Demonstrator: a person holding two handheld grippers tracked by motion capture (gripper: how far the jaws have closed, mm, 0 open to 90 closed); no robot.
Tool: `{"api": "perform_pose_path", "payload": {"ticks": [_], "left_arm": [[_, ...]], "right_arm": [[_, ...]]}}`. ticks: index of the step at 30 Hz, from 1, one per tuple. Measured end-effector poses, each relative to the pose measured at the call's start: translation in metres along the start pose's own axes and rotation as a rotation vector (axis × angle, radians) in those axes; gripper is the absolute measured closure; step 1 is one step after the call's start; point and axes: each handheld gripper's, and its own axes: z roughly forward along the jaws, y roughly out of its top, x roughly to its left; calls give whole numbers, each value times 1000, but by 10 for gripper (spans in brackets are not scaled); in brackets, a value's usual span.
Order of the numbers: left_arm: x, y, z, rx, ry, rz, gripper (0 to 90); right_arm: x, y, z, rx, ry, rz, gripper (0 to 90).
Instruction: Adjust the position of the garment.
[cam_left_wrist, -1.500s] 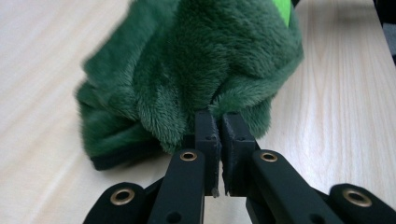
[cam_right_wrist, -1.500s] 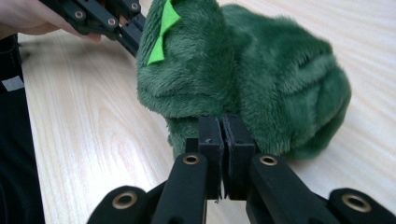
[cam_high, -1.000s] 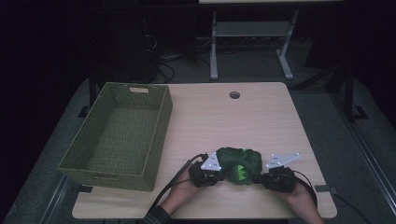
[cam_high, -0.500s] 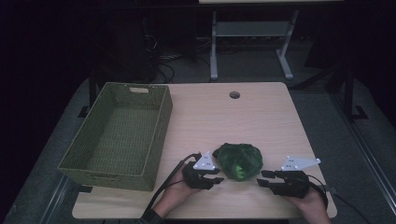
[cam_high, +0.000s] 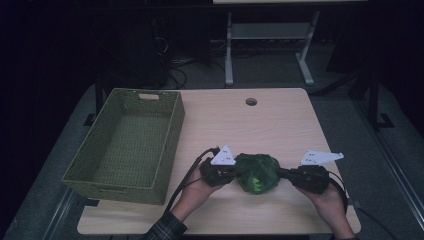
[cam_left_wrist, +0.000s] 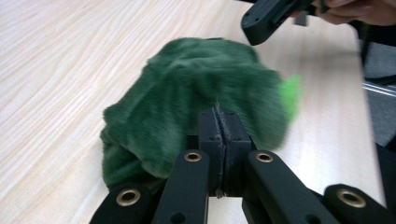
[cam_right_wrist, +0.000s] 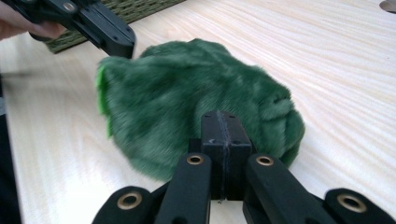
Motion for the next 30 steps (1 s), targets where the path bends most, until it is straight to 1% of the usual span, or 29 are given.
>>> {"api": "perform_pose_path", "payload": {"ticks": [1,2,4,6,7,9,10,12,13,14,15,16,18,20,21,23,24,25,26,27,28,30], "left_arm": [[2,0,4,1,-1,-9,886],[4,-2,9,15,0,-16,886],[6,-5,17,43,-8,-22,887],[7,-9,23,73,-9,-25,893],[8,-11,25,84,-8,-28,894],[10,-15,28,102,-12,-42,894],[11,-17,29,119,-4,-32,894],[13,-21,33,139,1,-42,894],[14,-23,34,147,-2,-39,894],[14,-25,35,138,-2,-49,894],[14,-26,35,145,-2,-46,894],[14,-26,35,143,-1,-47,893],[13,-26,32,134,3,-47,886],[10,-24,28,117,6,-55,874],[9,-23,24,115,4,-51,873],[5,-22,18,112,-8,-40,874],[1,-21,14,97,-13,-47,874],[0,-21,12,103,-22,-36,880],[-3,-21,9,96,-29,-43,888],[-5,-21,6,94,-37,-41,893],[-7,-21,3,90,-42,-45,894],[-12,-22,0,92,-57,-48,895]], "right_arm": [[-2,2,3,4,-4,1,895],[-3,2,5,7,-4,3,895],[-5,3,10,31,-8,6,896],[-6,0,16,65,0,18,896],[-7,-2,18,76,1,11,896],[-6,-6,23,107,8,13,897],[-5,-7,26,132,9,16,897],[-4,-9,30,148,12,-1,897],[-3,-10,31,151,14,9,897],[-3,-11,32,160,17,4,897],[-3,-12,33,165,17,8,897],[-3,-13,34,168,16,9,897],[-3,-12,32,165,15,7,897],[-3,-10,28,151,8,5,897],[-3,-8,26,136,5,0,897],[-5,-2,20,103,-1,1,897],[-6,1,19,97,-5,8,897],[-8,5,17,84,-13,-2,897],[-10,7,16,78,-17,-2,897],[-12,11,16,69,-21,2,897],[-15,14,16,63,-29,-5,897],[-19,21,18,51,-39,-2,897]]}}
